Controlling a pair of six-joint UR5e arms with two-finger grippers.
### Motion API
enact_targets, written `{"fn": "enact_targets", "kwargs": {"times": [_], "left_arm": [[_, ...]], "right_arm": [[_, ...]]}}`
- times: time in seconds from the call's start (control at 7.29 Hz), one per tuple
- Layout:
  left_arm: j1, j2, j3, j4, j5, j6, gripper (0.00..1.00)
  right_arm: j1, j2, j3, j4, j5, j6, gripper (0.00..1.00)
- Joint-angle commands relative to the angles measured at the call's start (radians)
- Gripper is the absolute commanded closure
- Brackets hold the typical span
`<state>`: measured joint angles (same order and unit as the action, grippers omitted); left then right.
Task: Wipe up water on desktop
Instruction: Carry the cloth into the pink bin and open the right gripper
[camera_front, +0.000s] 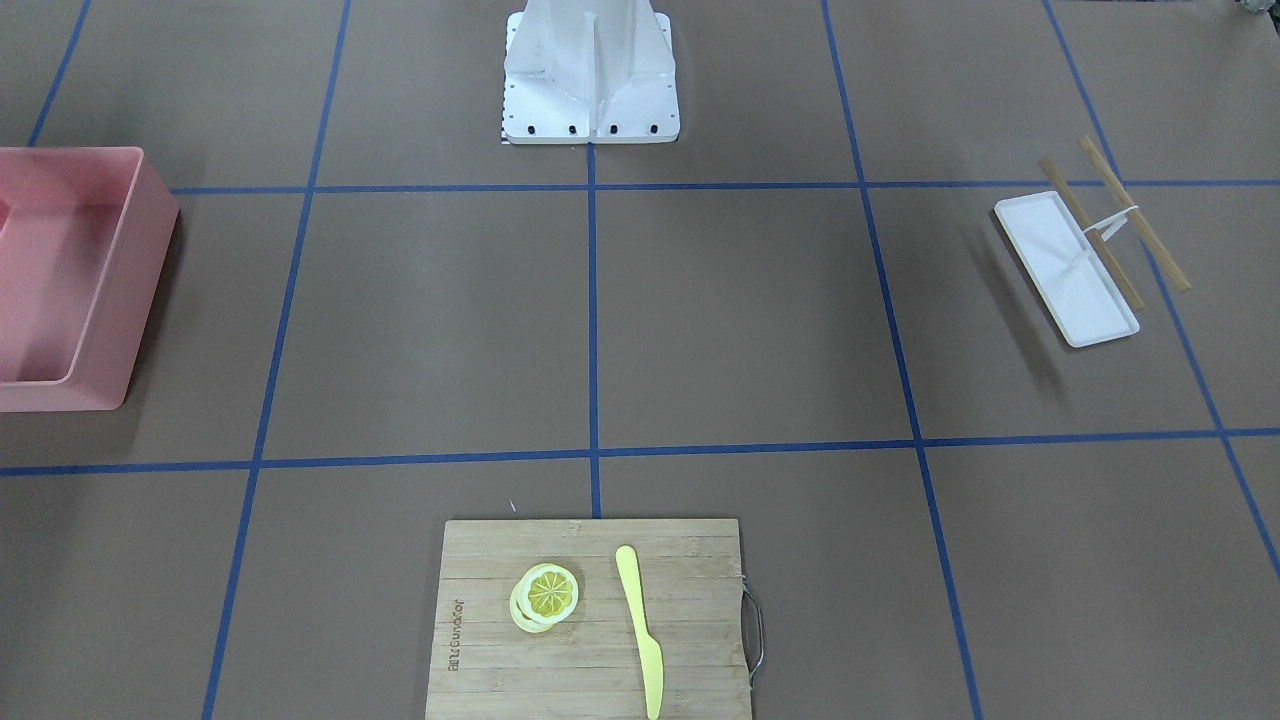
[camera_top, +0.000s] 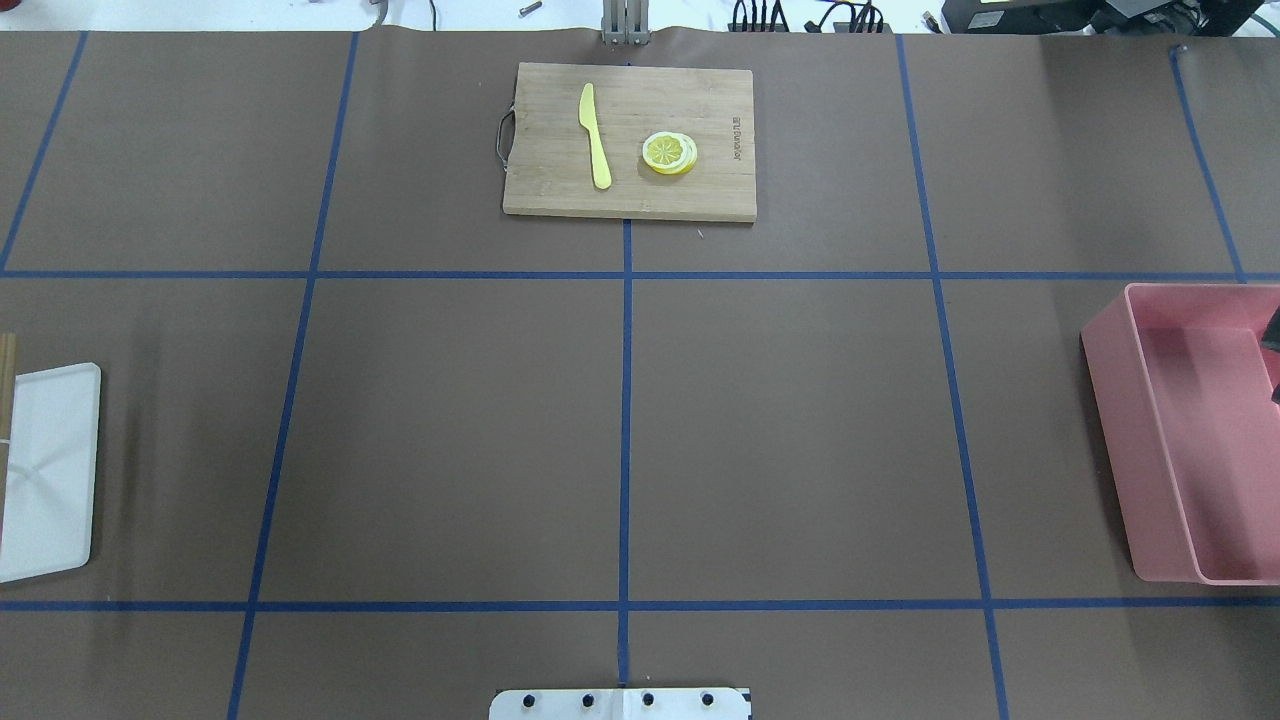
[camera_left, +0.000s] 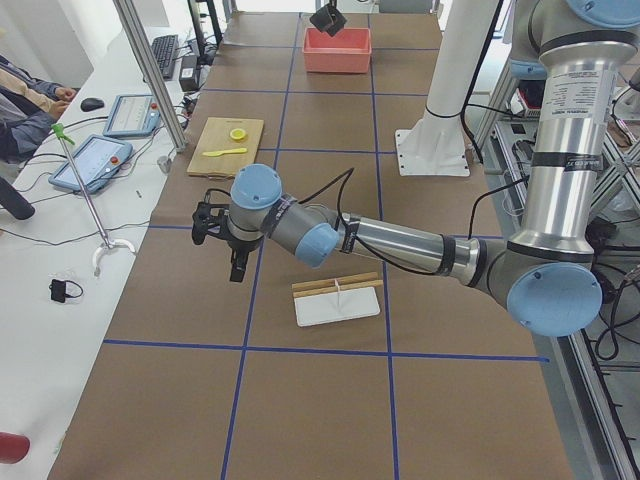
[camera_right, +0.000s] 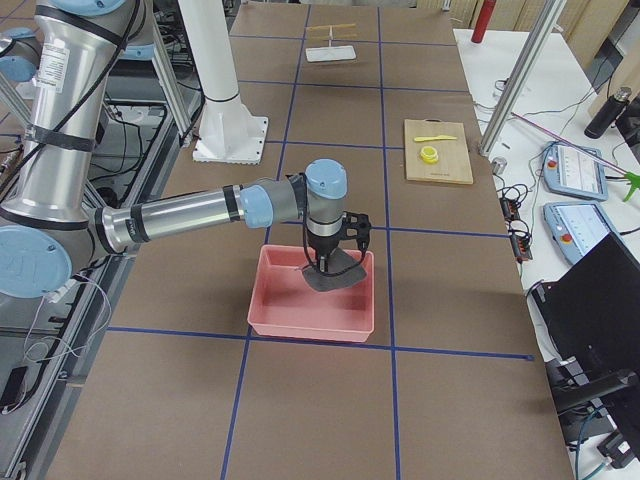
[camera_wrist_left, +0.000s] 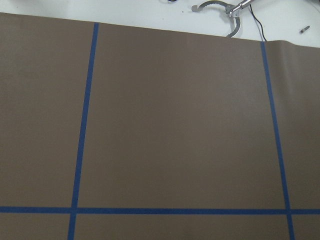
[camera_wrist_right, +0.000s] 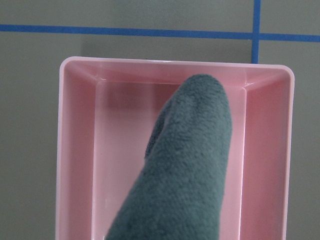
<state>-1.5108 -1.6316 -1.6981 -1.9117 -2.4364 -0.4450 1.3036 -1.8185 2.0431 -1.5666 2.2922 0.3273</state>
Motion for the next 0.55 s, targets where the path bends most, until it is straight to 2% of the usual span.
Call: {"fn": "enact_targets", "kwargs": {"times": [0.0, 0.14, 0.27, 0.41], "left_arm": [[-0.026, 0.007, 0.001, 0.200, -0.039, 0.232, 0.02], [-0.028, 0.007, 0.003, 0.288, -0.038, 0.334, 0.02], [-0.040, 0.012, 0.003, 0.331, -0.036, 0.383, 0.02], [-0.043, 0.069, -0.008, 0.321, -0.035, 0.388, 0.02]], "right_arm": [[0.000, 0.005, -0.003, 0.008, 0.001, -0.001, 0.64], [0.000, 0.008, 0.000, 0.010, 0.019, 0.005, 0.19], [0.000, 0.008, 0.006, 0.011, 0.042, 0.006, 0.00], [0.002, 0.008, 0.008, 0.011, 0.041, 0.004, 0.00]]}}
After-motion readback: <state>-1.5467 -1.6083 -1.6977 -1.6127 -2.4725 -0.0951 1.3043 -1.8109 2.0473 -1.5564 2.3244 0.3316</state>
